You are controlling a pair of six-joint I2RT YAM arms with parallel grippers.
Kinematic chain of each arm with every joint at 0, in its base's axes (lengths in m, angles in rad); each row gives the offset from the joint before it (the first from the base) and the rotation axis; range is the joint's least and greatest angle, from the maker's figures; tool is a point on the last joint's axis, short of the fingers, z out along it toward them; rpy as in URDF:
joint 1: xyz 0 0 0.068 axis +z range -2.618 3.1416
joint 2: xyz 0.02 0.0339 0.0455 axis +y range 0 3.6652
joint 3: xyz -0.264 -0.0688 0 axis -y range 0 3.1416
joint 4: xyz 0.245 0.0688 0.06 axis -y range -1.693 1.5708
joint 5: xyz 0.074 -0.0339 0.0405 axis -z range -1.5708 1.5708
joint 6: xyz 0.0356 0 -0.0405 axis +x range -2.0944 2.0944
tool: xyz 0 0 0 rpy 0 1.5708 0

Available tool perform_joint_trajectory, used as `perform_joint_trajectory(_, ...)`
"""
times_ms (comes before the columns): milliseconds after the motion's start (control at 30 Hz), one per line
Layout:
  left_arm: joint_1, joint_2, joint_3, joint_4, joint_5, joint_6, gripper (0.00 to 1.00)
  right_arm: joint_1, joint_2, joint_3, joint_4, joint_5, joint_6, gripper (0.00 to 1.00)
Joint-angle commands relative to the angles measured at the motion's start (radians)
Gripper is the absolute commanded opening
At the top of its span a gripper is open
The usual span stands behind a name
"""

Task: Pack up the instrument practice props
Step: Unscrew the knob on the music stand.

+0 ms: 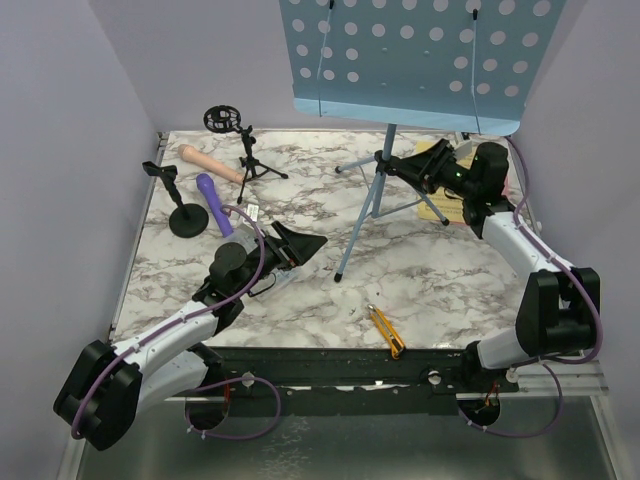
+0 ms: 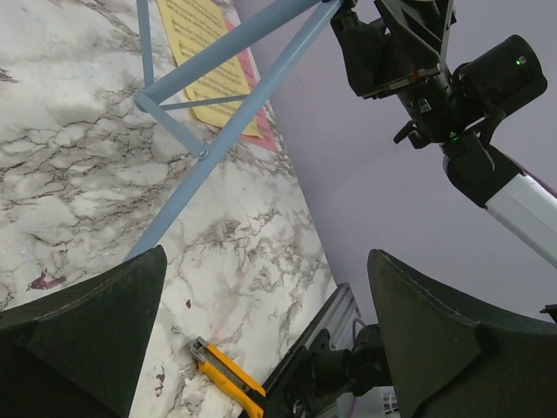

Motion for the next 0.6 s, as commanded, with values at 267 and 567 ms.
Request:
perform_joint_trajectory(267, 0.004, 0.02, 0.005, -0.011, -0.014, 0.012, 0.99, 0.018, -0.012, -0.029, -0.005, -0.004, 0.039, 0.46)
perform_joint_trajectory(567, 0.004, 0.023, 0.01, -0.011, -0.013, 0.013, 0.99, 0.017, -0.021, -0.032, 0.004, 0.002, 0.001, 0.27)
